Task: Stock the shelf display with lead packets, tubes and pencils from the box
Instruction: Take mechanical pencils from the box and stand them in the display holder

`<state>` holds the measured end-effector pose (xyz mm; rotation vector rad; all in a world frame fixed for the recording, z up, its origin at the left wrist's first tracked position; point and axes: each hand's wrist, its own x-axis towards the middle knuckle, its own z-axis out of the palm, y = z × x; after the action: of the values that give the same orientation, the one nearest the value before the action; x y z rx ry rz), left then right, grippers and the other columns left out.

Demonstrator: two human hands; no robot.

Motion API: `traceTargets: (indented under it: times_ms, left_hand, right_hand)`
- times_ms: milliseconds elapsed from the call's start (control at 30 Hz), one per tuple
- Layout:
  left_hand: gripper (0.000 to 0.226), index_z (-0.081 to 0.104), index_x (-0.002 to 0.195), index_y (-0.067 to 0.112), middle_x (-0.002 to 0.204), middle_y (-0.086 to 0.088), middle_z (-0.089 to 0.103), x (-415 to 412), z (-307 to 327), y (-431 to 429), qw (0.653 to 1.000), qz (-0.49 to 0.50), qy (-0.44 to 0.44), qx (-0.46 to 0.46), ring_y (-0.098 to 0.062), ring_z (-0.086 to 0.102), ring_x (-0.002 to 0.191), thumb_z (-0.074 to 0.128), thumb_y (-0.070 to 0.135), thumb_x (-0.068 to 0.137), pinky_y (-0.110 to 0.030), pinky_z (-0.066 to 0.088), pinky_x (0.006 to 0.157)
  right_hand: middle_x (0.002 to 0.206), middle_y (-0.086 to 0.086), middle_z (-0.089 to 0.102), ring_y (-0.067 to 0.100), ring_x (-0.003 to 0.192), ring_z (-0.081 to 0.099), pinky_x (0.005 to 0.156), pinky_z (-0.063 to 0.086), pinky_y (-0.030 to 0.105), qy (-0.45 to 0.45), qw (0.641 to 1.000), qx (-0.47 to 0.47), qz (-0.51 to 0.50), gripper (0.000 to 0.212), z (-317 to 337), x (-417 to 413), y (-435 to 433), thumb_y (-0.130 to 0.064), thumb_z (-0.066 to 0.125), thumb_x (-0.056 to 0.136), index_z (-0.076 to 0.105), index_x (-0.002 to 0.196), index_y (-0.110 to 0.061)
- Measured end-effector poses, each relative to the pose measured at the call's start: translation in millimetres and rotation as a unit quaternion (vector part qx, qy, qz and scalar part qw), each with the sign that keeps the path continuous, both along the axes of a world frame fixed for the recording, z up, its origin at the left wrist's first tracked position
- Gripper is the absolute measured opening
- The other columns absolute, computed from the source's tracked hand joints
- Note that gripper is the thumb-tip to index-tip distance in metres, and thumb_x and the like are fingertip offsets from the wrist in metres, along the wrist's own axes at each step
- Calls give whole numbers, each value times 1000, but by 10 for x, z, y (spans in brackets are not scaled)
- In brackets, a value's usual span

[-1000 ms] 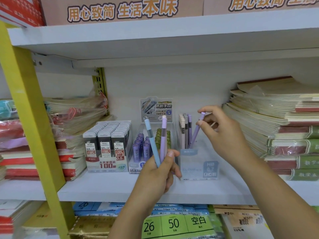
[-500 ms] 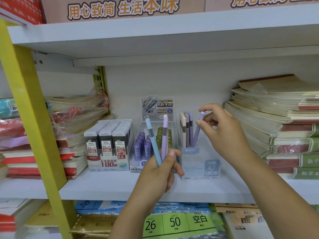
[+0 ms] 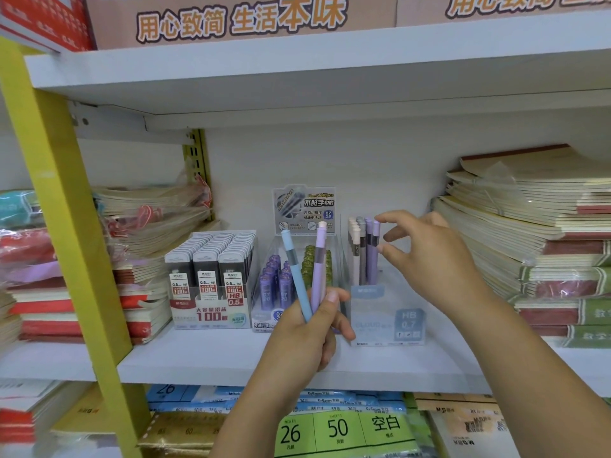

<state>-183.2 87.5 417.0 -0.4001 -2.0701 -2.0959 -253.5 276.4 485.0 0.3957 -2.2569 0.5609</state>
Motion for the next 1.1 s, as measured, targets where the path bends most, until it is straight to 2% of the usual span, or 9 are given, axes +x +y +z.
traceTargets:
  times_ms: [167,300,433,600,700,833,933,1033,1100]
  left_hand:
    - [25,70,97,37,71,0,68,20,24,3,1000,-6,1,2,-8,39,42,46,42,102,-19,32,42]
    - [26,71,97,39,70,1,65,52,54,-5,1000,-24,10,1,-8,37,42,46,42,102,-18,31,42]
    - [25,71,103,35,66,2,59,78,76,-5,998,-54,29,-2,-10,34,43,47,43,101,-18,30,43]
    - [25,71,105,35,62,4,54,113,85,33,995,-97,25,-17,-11,30,43,50,47,100,-18,28,43]
    - [29,71,105,36,63,3,56,115,78,45,996,-85,24,-13,-11,32,42,53,54,92,-18,28,43]
    - [35,71,98,37,60,2,54,86,66,-12,1000,-24,12,9,-10,33,41,54,61,79,-18,28,41]
    - [33,69,94,39,56,6,49,70,50,-60,1000,8,1,5,-9,34,42,53,64,81,-19,29,41]
    - [25,68,94,41,59,1,44,53,33,-77,1000,20,1,2,-7,37,42,48,55,95,-19,30,41]
    - [25,68,92,40,60,1,45,47,26,-75,1000,24,3,-1,-7,37,43,46,50,99,-18,30,41]
  right_hand:
    - [118,-8,63,14,117,40,88,33,30,-61,998,19,-7,46,46,65,-1,-37,59,93,48,137,-40]
    - [132,-6,57,12,127,35,103,29,26,14,999,-25,38,48,152,215,-52,-36,53,96,47,141,-23]
    - [99,-16,71,-7,96,60,80,42,3,-109,949,-171,242,39,247,459,-179,-35,55,95,52,133,-38]
    - [87,-4,74,7,82,68,73,48,12,-192,894,-222,337,37,159,565,-323,-15,63,92,56,120,-38]
    - [79,2,74,7,69,67,66,51,24,-167,877,-288,348,34,164,539,-341,-8,65,89,58,114,-30]
    - [83,2,75,13,74,71,57,50,18,-15,857,-401,324,32,264,463,-186,-4,60,92,50,104,-31]
    - [83,-2,74,11,80,71,63,52,21,29,883,-364,294,37,266,441,-83,-5,59,92,47,103,-39]
    - [82,-1,71,14,81,69,73,56,42,8,936,-262,233,38,197,395,-85,-14,62,91,46,101,-47]
    - [82,-4,70,12,78,68,75,55,46,-13,955,-211,206,35,157,367,-105,-18,64,91,45,102,-45]
